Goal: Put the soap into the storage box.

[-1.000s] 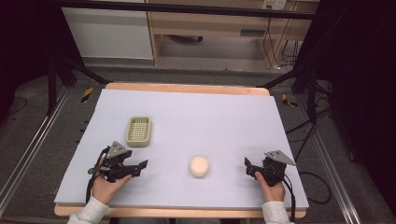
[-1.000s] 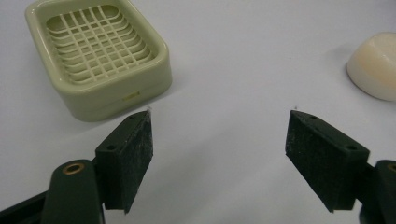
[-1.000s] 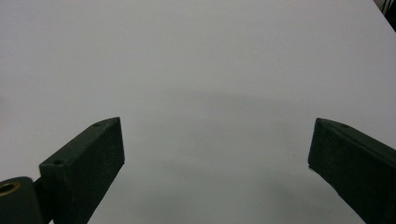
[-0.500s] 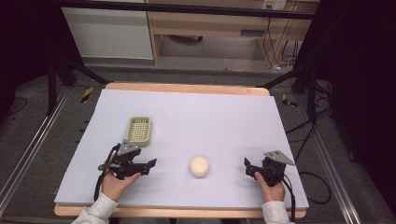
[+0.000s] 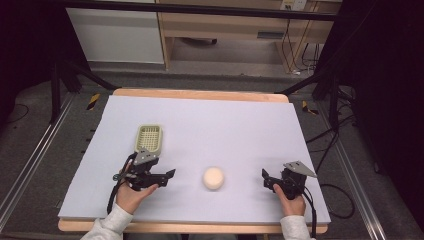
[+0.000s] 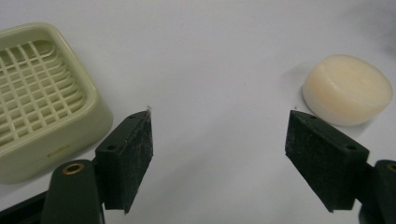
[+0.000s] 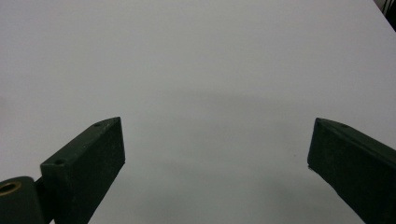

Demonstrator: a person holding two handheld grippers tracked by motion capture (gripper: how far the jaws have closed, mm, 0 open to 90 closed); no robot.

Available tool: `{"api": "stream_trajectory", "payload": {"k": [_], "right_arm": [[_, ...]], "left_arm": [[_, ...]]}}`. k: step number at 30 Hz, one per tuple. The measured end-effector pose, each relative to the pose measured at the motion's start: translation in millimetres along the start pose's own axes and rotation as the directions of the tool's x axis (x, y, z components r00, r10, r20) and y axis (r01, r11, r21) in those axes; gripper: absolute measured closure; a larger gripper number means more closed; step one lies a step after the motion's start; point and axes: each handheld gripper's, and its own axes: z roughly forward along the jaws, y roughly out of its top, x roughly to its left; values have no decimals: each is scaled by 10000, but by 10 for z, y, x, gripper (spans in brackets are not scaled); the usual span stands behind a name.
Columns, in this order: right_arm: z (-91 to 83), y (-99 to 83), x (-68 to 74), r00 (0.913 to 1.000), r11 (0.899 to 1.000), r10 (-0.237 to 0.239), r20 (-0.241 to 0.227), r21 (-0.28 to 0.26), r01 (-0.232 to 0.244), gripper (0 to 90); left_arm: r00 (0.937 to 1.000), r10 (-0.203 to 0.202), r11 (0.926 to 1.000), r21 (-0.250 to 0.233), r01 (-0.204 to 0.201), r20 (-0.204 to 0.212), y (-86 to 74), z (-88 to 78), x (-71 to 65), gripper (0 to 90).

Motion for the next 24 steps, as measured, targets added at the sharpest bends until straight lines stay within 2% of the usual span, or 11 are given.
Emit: {"api": "stream_trajectory", "payload": {"k": [10, 24], "right_arm": [[2, 1, 4, 10000, 10000, 13, -18, 48, -13, 44], [5, 1, 8, 9999, 9999, -97, 27, 50, 97, 44]], "left_arm": [[9996, 200, 9997, -131, -197, 185, 96, 51, -111, 227], [9977, 508, 9987, 82, -512, 452, 170, 161, -246, 220]]}}
